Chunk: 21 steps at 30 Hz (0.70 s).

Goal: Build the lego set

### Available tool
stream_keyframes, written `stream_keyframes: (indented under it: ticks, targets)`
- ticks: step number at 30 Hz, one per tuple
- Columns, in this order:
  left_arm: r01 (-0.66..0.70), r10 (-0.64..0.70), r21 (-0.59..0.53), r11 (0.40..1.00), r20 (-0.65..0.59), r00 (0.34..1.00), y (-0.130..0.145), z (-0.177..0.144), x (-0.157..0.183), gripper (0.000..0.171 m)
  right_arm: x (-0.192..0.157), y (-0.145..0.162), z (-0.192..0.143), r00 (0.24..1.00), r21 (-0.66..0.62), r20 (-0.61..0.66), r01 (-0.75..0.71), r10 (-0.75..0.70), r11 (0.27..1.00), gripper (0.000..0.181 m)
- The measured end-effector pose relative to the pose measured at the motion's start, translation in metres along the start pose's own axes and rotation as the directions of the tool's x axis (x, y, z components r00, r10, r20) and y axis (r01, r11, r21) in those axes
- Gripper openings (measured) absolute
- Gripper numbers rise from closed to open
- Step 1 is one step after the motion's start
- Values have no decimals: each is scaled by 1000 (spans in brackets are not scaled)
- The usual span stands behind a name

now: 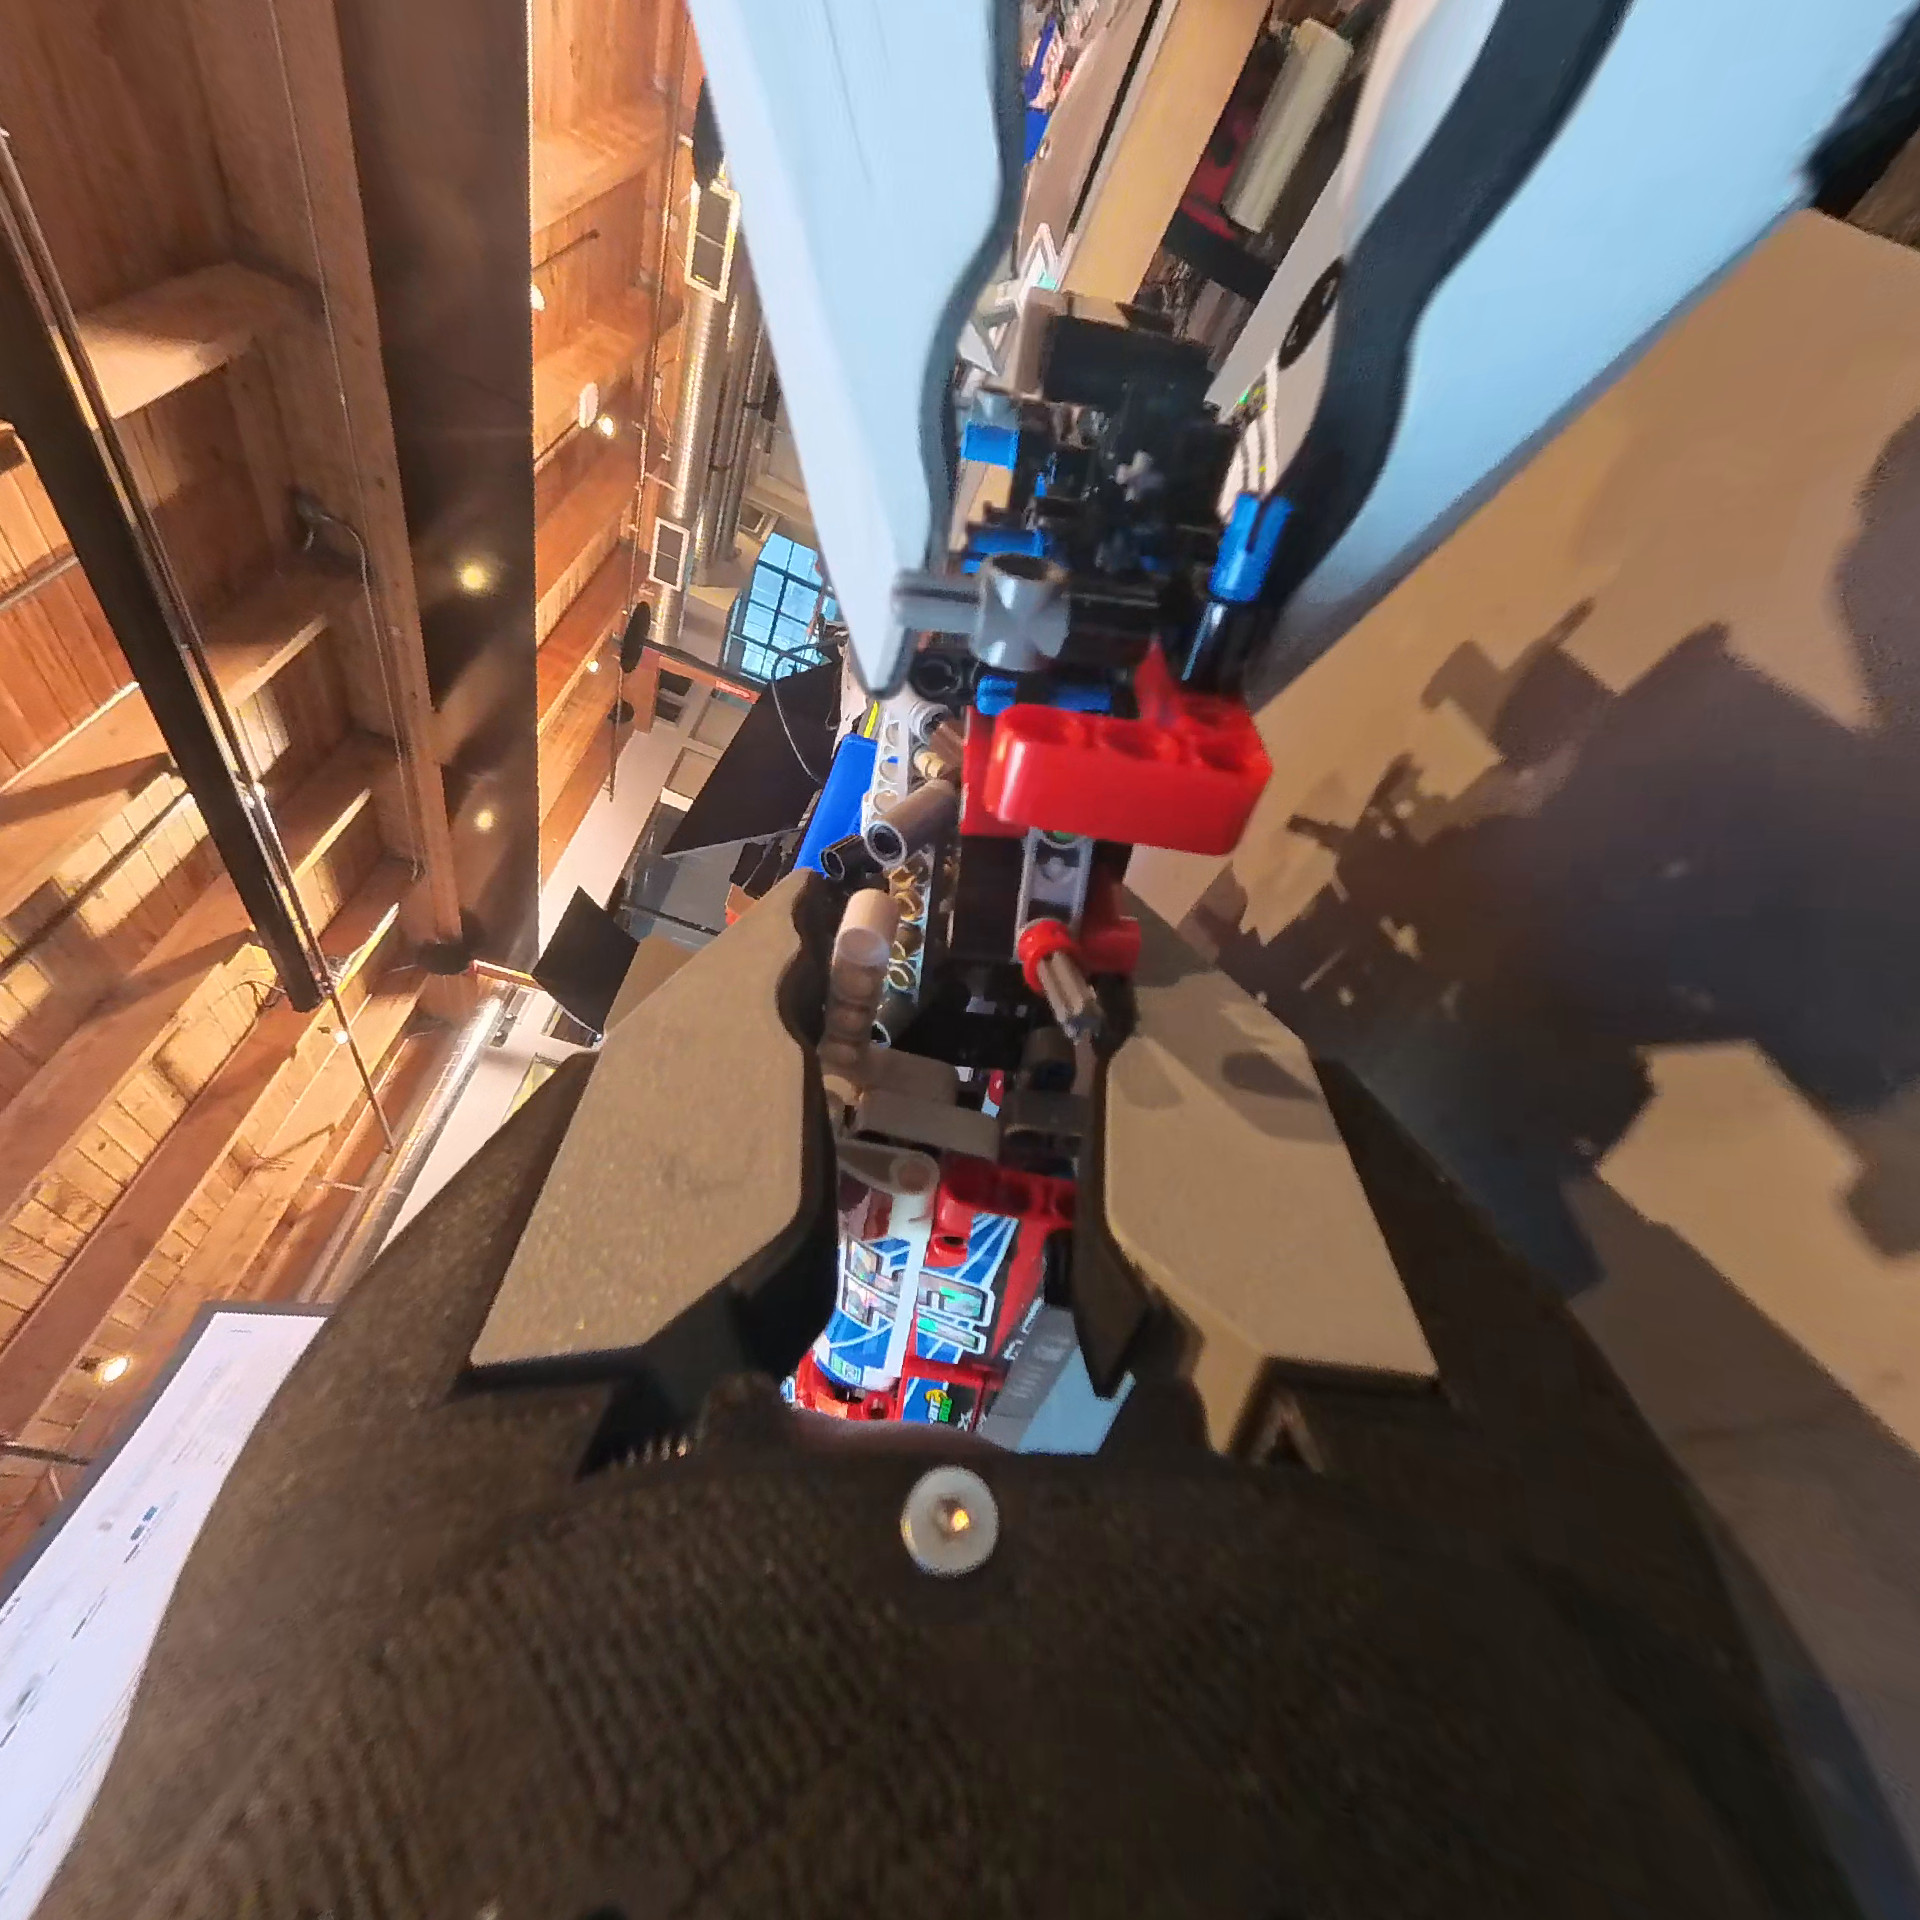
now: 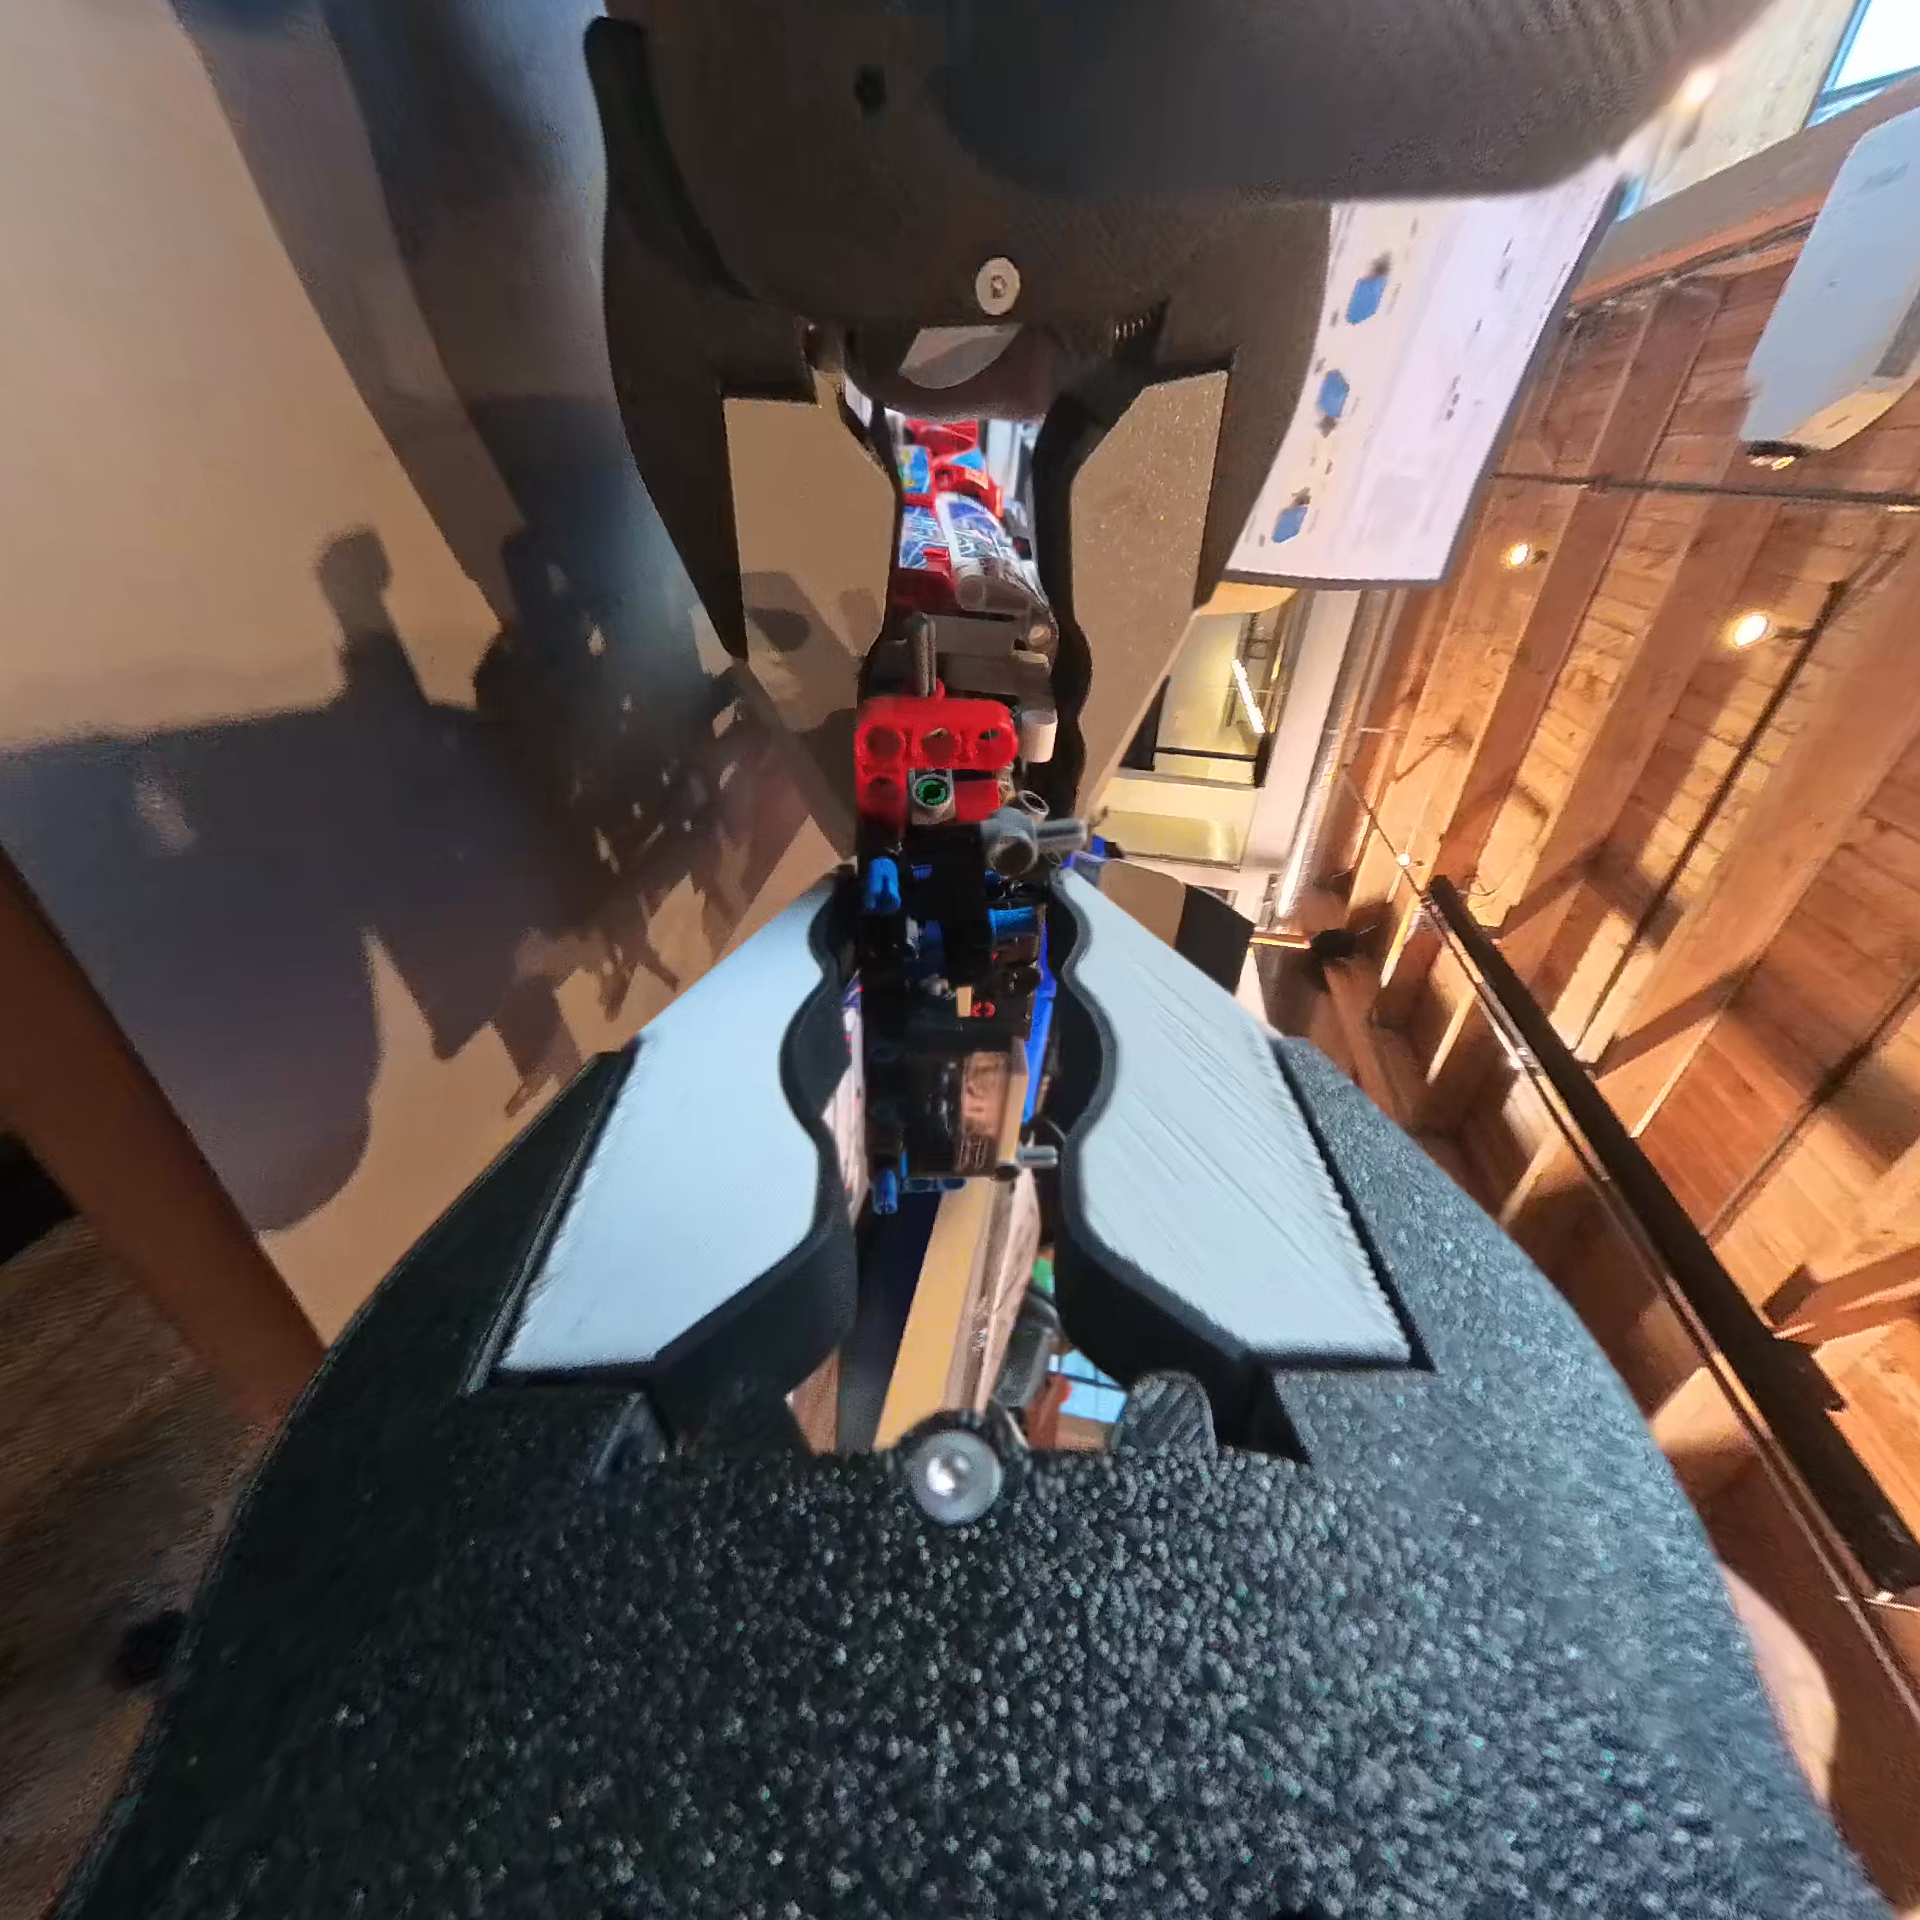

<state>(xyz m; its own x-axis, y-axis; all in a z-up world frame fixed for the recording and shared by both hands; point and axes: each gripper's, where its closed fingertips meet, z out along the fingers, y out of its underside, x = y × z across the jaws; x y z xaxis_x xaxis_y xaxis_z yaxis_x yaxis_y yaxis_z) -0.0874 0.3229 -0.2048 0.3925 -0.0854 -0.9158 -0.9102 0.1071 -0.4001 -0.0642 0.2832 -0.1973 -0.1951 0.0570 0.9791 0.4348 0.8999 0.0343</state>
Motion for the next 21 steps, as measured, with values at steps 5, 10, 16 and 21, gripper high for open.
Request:
stream_keyframes:
  ticks: [5, 10, 16, 21]
  targets:
    - [11, -11, 8, 1000, -6, 1000, -1, 0, -1, 48, 2, -1, -2, 997, 7, -49, 59, -58, 998, 34]
    - [9, -9, 9, 1000, -13, 1000, -1, 0, 1, 48, -2, -3, -9, 999, 23, 1, 54, -54, 998, 33]
    - [-8, 8, 3, 1000, -15, 1000, -1, 0, 3, 47, -5, -5, -8, 996, 32, 10, 83, -83, 996, 32]
    - [-34, 34, -9, 999, -25, 999, 1, 1, 8, 47, -10, -4, -8, 988, 45, -22, 151, -150, 987, 32]
